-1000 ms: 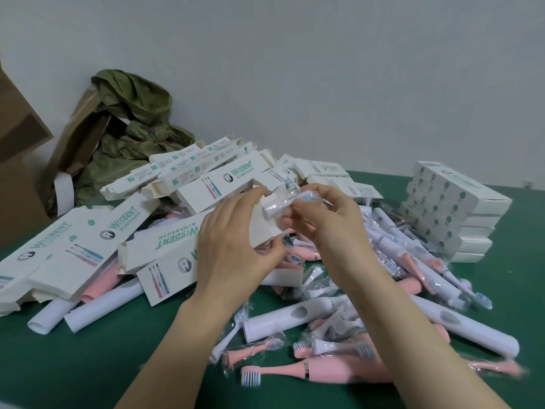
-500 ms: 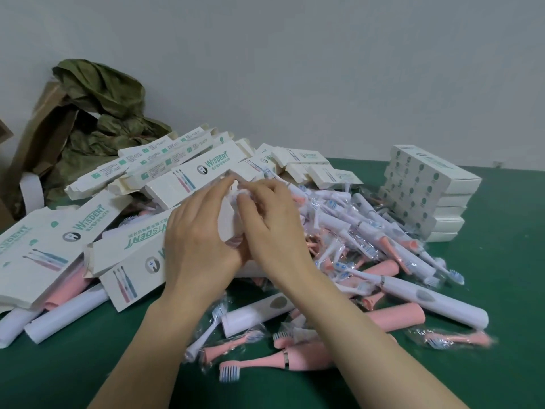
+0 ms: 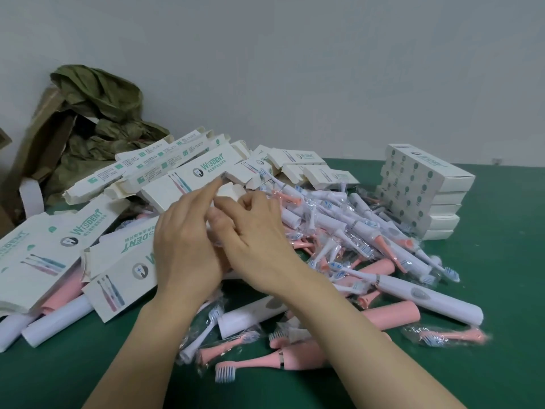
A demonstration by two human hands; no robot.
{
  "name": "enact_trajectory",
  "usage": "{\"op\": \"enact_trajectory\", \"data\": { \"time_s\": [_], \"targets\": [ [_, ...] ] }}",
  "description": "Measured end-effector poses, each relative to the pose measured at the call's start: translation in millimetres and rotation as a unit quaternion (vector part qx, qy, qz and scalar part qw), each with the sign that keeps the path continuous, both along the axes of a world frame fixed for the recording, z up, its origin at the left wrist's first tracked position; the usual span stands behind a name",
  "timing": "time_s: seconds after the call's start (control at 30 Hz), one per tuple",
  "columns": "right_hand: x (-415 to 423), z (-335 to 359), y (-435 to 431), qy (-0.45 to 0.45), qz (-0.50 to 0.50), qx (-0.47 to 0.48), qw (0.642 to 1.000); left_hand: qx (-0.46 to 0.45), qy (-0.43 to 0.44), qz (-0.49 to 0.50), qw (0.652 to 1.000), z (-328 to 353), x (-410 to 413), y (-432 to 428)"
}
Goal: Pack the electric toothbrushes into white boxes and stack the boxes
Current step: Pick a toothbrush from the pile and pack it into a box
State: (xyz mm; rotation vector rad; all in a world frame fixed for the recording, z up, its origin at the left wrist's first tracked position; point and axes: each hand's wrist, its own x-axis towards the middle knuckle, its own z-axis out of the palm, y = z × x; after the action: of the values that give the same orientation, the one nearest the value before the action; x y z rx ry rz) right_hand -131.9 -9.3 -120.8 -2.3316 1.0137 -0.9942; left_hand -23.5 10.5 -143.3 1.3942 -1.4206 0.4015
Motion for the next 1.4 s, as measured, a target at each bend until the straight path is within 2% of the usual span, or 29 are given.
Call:
{"op": "enact_trajectory", "data": {
  "time_s": [0.07,0.13,0.2,0.23,0.27,0.33,0.4,0.47,0.53,0.6,0.67,0.73,0.8,0.83,0.87,0.9,0.93,0.97,1.0,1.13,1.27,1.4],
  "targets": [
    [1.3,6.2,-0.9,-0.017,0.040,0.060,0.997,0.007,-0.001,-0.008,1.000,0.2,-2.4,0.2],
    [-3.4,13.6,-5.2,-0.109,0.059,0.076,0.989,0.012,-0.004,-0.013,1.000,0.1,-6.0,0.8],
    [-18.0,20.3,-21.4,-0.225,-0.016,0.078,0.971,0.018,-0.025,-0.011,0.999,-0.7,-8.3,0.4],
    [-27.5,22.4,-35.2,-0.240,-0.086,0.084,0.963,0.025,-0.037,-0.014,0.999,-1.2,-9.0,0.5],
    [-37.8,24.2,-50.8,-0.203,-0.152,0.094,0.963,0.032,-0.046,-0.020,0.998,-1.7,-9.6,1.0],
    [-53.4,24.1,-79.9,-0.003,-0.234,0.142,0.962,0.040,-0.051,-0.027,0.998,-2.2,-9.4,2.6],
    [-59.3,14.9,-99.0,0.170,-0.279,0.169,0.930,0.042,-0.050,-0.028,0.998,-2.8,-8.4,3.7],
    [-56.8,5.6,-106.4,0.223,-0.316,0.148,0.910,0.043,-0.049,-0.026,0.998,-3.2,-7.0,3.6],
    [-53.1,0.3,-106.0,0.236,-0.349,0.115,0.900,0.044,-0.044,-0.025,0.998,-2.6,-6.6,3.4],
    [-49.8,0.9,-105.4,0.231,-0.341,0.101,0.906,0.040,-0.041,-0.026,0.998,-0.8,-7.4,2.9],
    [-45.5,5.1,-98.1,0.171,-0.314,0.090,0.930,0.035,-0.044,-0.027,0.998,0.1,-7.4,3.1],
    [-44.0,13.4,-88.0,0.062,-0.276,0.056,0.958,0.033,-0.045,-0.024,0.998,-0.1,-5.9,3.1],
    [-48.0,24.5,-69.8,-0.128,-0.160,0.107,0.973,0.036,-0.045,-0.022,0.998,-0.8,-4.9,2.1],
    [-50.2,32.2,-57.7,-0.264,-0.056,0.192,0.944,0.038,-0.046,-0.023,0.998,-0.8,-5.1,1.5],
    [-52.4,38.1,-47.4,-0.390,0.059,0.286,0.874,0.039,-0.048,-0.023,0.998,-0.6,-5.5,0.8],
    [-53.7,42.4,-38.0,-0.472,0.145,0.350,0.796,0.038,-0.051,-0.023,0.998,-0.5,-6.0,-0.4],
    [-53.0,43.9,-30.8,-0.505,0.196,0.379,0.750,0.036,-0.054,-0.023,0.998,-0.7,-6.5,-1.7],
    [-50.0,43.3,-23.5,-0.509,0.215,0.391,0.736,0.036,-0.055,-0.022,0.998,-1.5,-7.1,-2.5],
    [-45.0,40.2,-18.5,-0.500,0.215,0.394,0.741,0.036,-0.052,-0.021,0.998,-2.5,-7.7,-2.4],
    [-28.0,28.8,-8.2,-0.449,0.078,0.340,0.822,0.023,-0.057,-0.021,0.998,-3.0,-9.7,-1.0],
    [-30.4,24.4,-13.2,-0.490,0.008,0.315,0.813,0.019,-0.047,-0.022,0.998,-1.3,-9.9,0.1],
    [-27.0,17.8,-13.4,-0.471,0.009,0.252,0.845,0.011,-0.041,-0.023,0.999,-1.8,-8.1,1.6]
  ]
}}
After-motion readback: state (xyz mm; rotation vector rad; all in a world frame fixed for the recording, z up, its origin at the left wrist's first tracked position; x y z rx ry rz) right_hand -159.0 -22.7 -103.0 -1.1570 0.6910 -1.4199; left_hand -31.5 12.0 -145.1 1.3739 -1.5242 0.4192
